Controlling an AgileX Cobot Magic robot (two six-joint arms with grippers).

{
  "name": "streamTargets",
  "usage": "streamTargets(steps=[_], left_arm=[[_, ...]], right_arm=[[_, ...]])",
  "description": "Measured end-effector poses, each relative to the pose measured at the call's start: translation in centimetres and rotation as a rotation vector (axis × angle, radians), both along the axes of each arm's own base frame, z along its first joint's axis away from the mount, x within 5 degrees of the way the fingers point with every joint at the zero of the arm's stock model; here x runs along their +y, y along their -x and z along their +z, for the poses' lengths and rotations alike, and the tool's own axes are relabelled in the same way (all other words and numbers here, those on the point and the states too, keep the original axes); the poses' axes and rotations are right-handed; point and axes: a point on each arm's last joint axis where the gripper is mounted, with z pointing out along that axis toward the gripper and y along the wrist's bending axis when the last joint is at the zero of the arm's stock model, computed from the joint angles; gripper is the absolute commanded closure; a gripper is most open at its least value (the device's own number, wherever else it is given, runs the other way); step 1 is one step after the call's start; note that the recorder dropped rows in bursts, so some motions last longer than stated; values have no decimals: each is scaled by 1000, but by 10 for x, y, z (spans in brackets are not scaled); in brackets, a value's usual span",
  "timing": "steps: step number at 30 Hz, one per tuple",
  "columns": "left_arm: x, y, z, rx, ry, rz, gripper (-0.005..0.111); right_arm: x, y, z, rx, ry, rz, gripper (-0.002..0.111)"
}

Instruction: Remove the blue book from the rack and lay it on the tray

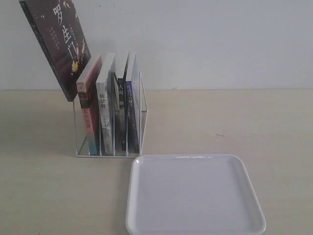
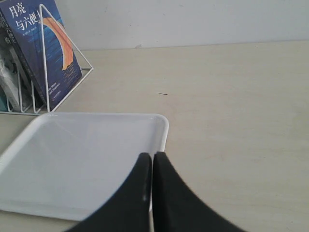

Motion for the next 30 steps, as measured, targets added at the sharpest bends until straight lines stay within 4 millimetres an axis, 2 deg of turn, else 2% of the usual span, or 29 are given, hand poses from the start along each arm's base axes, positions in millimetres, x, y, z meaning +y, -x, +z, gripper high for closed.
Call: streamTargets(steps=[3, 6, 12, 16, 30], left_arm=[[-10, -5, -8, 13, -7, -22, 103], [-11, -13, -19, 41, -20, -20, 103], [-15, -32, -68, 158, -44, -23, 103], [-16, -41, -93, 153, -42, -11, 103], [-16, -46, -131, 150, -39, 8, 103]], right_arm=[[0, 0, 0, 0, 0, 0, 108], [0, 0, 0, 0, 0, 0, 108], [0, 0, 0, 0, 0, 0, 108], [0, 0, 0, 0, 0, 0, 108], [0, 0, 0, 0, 0, 0, 108]])
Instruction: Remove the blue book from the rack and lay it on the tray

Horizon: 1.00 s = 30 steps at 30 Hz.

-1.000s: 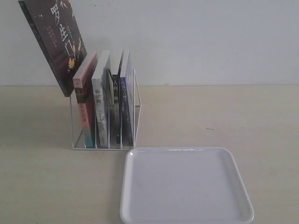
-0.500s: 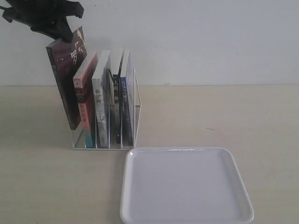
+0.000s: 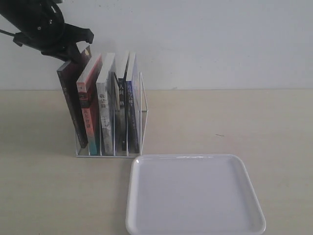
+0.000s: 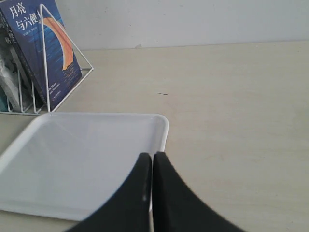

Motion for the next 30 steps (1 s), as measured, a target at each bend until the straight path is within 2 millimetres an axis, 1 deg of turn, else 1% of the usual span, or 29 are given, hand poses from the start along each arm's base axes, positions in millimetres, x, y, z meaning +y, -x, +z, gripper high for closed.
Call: streamTargets(steps=[5, 9, 11, 16, 19, 22, 25, 28, 30], left_arm=[[0, 1, -13, 12, 3, 7, 103], [0, 0, -15, 3, 13, 11, 100], [-1, 0, -15, 0, 10, 3, 94], [-1, -1, -15, -16, 7, -10, 69], [-1, -2, -14, -25, 11, -9, 62], [-1, -2, -13, -27, 14, -9, 60], [-2, -2, -6, -43, 17, -11, 60], [-2, -1, 11, -83, 29, -12, 60], [-1, 2, 27, -119, 35, -16, 60]], right_arm=[[0, 0, 0, 0, 0, 0, 108], [0, 0, 0, 0, 0, 0, 108], [0, 0, 0, 0, 0, 0, 108], [0, 0, 0, 1, -2, 0, 108], [0, 0, 0, 1, -2, 0, 108], [0, 0, 0, 1, -2, 0, 108], [0, 0, 0, 1, -2, 0, 108], [0, 0, 0, 1, -2, 0, 108], [0, 0, 0, 1, -2, 0, 108]])
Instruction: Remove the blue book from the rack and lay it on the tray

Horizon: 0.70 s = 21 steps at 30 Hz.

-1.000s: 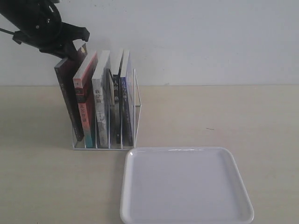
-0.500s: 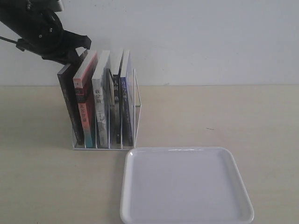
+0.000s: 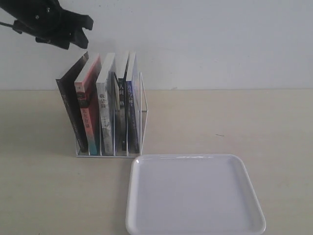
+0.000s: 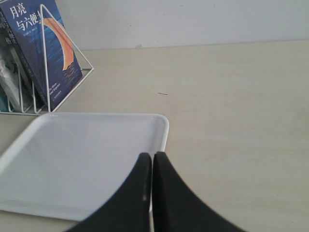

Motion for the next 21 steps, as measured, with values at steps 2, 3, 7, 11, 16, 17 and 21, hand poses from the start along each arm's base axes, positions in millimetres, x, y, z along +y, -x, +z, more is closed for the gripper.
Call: streamTargets(steps=[2, 3, 7, 11, 16, 17, 21], left_arm=[[0, 5, 12, -19, 7, -5, 60], [1, 7, 16, -20, 7, -7, 60], [-1, 12, 15, 33, 13, -31, 62], [-7, 15, 5, 106, -9, -85, 62], [-11, 16, 2, 121, -2, -102, 62], [-12, 16, 2, 123, 6, -103, 62], [-14, 16, 3, 126, 28, -107, 62]], right_arm=[[0, 0, 0, 0, 0, 0, 108], [0, 0, 0, 0, 0, 0, 108], [0, 0, 0, 0, 0, 0, 108], [0, 0, 0, 0, 0, 0, 108], [0, 0, 0, 0, 0, 0, 108], [0, 0, 0, 0, 0, 0, 108], [0, 0, 0, 0, 0, 0, 108]])
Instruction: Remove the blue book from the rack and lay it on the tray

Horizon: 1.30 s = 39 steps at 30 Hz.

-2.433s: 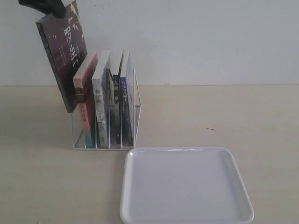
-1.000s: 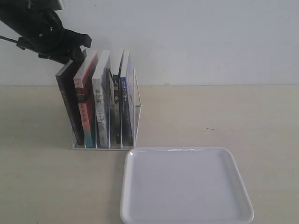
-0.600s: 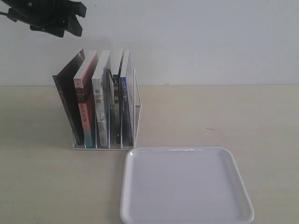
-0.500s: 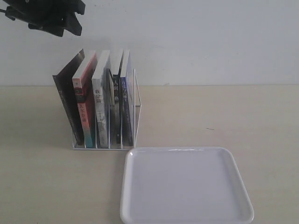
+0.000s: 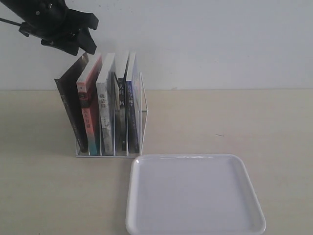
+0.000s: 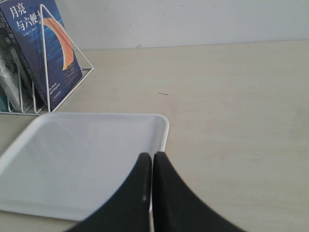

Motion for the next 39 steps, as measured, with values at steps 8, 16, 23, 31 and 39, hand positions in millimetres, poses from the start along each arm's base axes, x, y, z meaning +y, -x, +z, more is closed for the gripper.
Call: streamTargets(steps=[8, 16, 23, 31, 39], left_arm=[[-2, 2, -5, 19, 0, -6, 62], [-15, 6, -9, 18, -56, -44, 62], [-15, 6, -10, 17, -72, -21, 62], [-32, 9, -8, -8, -48, -49, 62], [-42, 9, -15, 2, -49, -70, 62]], right_arm=[[0, 0, 0, 0, 0, 0, 108], [0, 0, 0, 0, 0, 0, 108], [0, 0, 0, 0, 0, 0, 108], [0, 0, 0, 0, 0, 0, 108], [0, 0, 0, 0, 0, 0, 108]])
